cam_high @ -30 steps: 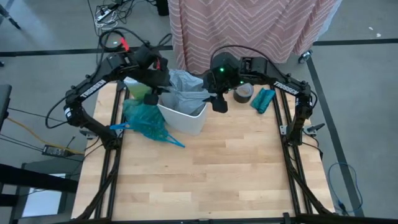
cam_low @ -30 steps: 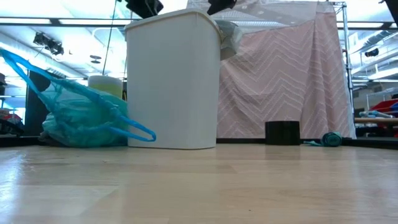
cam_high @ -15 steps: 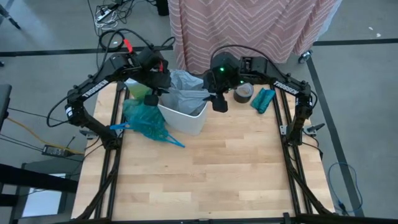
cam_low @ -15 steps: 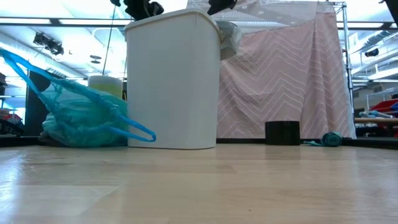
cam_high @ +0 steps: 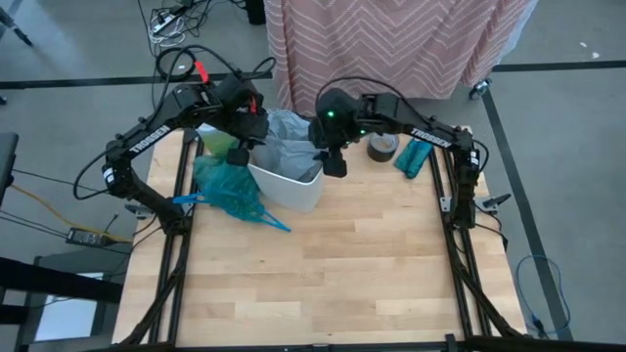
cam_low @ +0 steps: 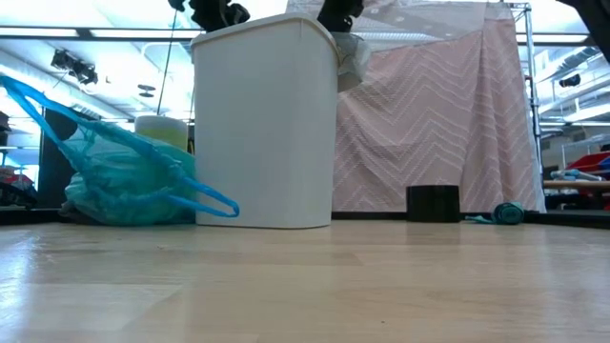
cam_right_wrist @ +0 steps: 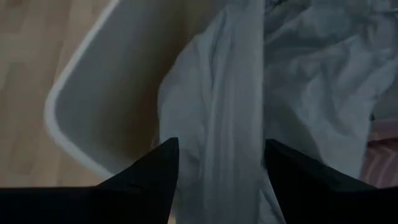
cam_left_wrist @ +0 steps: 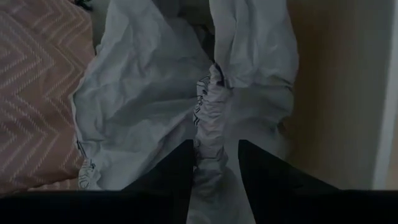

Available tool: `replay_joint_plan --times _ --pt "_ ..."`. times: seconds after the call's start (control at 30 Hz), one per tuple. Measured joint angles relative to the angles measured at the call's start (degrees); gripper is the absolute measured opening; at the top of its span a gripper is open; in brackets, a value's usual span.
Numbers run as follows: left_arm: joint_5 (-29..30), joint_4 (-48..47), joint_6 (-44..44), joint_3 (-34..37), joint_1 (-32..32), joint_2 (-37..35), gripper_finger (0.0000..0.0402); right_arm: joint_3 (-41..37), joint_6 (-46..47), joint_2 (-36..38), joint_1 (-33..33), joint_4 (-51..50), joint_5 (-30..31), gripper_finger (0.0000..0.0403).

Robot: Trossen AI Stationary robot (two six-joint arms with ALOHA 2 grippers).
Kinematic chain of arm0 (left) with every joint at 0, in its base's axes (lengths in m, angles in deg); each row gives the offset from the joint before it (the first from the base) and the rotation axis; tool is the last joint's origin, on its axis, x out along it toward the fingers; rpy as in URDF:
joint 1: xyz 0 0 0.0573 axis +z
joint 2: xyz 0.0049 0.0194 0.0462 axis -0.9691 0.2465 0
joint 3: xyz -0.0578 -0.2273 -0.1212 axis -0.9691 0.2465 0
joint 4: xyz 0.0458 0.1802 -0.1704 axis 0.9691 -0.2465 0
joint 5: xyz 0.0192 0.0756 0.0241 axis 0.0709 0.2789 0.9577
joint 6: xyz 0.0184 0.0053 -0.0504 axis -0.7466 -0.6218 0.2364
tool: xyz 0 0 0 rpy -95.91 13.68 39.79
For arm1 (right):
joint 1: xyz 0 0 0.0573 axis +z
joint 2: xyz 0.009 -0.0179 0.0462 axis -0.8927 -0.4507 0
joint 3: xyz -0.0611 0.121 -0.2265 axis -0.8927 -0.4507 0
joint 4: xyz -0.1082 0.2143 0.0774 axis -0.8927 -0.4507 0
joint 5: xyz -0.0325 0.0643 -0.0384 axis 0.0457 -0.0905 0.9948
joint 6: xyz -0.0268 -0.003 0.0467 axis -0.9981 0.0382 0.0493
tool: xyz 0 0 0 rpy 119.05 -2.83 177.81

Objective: Place trash/remove bag and relplace
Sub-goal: Insert the gray trash bag into the trash bin

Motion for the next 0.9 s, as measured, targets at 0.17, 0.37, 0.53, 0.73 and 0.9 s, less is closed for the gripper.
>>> replay_joint_plan --times 0.17,0.37,0.53,0.73,0.9 --pt "1.36 0.06 0.01 0.00 0.00 0.00 0.0137 0.00 0.26 0.16 0.31 0.17 0.00 0.0208" --pt "2.15 0.08 0.02 0.00 0.00 0.00 0.0137 0.13 1.35 0.45 0.31 0.14 -0.02 0.0151" --pt "2.15 0.23 0.02 0.00 0.00 -0.02 0.0137 0.13 3.48 0.45 0.32 0.12 -0.02 0.0057" --pt "2.13 0.30 0.04 -1.86 0.00 -0.04 0.0118 0.13 3.98 0.45 0.82 0.12 0.85 0.0010" --pt "1.25 -0.64 0.25 -2.27 0.02 -0.07 0.0050 0.13 3.93 0.45 2.01 0.17 2.67 0.0002"
